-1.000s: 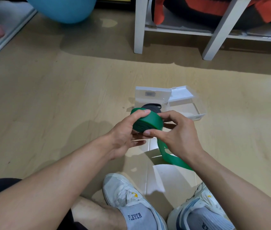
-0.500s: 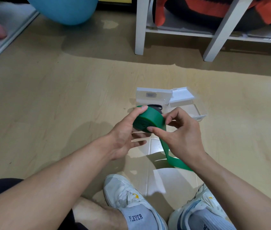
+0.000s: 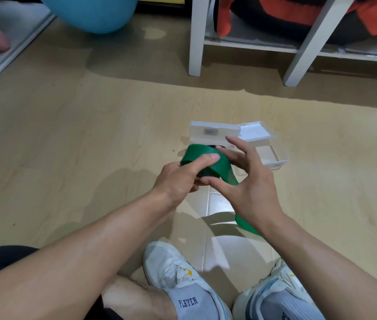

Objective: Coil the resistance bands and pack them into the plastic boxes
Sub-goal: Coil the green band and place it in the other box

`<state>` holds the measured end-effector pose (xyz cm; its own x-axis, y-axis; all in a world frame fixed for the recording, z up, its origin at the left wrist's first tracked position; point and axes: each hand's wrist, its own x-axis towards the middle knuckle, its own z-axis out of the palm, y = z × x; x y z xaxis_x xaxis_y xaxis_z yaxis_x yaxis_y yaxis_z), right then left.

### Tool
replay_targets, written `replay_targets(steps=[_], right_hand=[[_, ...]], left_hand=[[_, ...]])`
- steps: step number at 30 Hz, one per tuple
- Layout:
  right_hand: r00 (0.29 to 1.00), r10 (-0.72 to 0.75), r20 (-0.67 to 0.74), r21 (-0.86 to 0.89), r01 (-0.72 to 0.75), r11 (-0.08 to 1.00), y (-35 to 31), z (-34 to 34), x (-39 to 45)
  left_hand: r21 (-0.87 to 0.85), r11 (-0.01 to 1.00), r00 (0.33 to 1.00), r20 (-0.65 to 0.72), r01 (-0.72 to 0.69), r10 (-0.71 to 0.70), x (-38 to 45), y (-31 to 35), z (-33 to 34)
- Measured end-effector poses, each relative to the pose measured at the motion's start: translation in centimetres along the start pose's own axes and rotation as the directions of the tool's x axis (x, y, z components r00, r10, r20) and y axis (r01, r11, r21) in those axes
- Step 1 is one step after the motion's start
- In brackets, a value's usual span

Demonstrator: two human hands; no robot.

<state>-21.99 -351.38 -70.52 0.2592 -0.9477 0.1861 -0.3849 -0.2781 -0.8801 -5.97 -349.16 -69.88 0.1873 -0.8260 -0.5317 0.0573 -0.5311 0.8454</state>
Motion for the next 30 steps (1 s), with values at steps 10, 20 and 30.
replay_targets(steps=[10, 20, 30], right_hand=[[0.999, 0.026, 0.038, 0.069, -0.029, 0.997, -0.66, -0.36, 0.51], [0.997, 0.071, 0.001, 0.083, -0.071, 0.994, -0.13, -0.60, 1.00], [0.996, 0.090, -0.013, -0.021, -0.091, 0.996, -0.30, -0.63, 0.70]], left_hand=[[-0.133, 0.990, 0.987, 0.161, 0.041, -0.019, -0.32, 0.58, 0.05], [-0.153, 0.987, 0.991, 0.129, 0.038, -0.018, -0.36, 0.51, -0.13], [-0.173, 0.978, 0.980, 0.177, 0.117, -0.086, -0.87, -0.12, 0.74]])
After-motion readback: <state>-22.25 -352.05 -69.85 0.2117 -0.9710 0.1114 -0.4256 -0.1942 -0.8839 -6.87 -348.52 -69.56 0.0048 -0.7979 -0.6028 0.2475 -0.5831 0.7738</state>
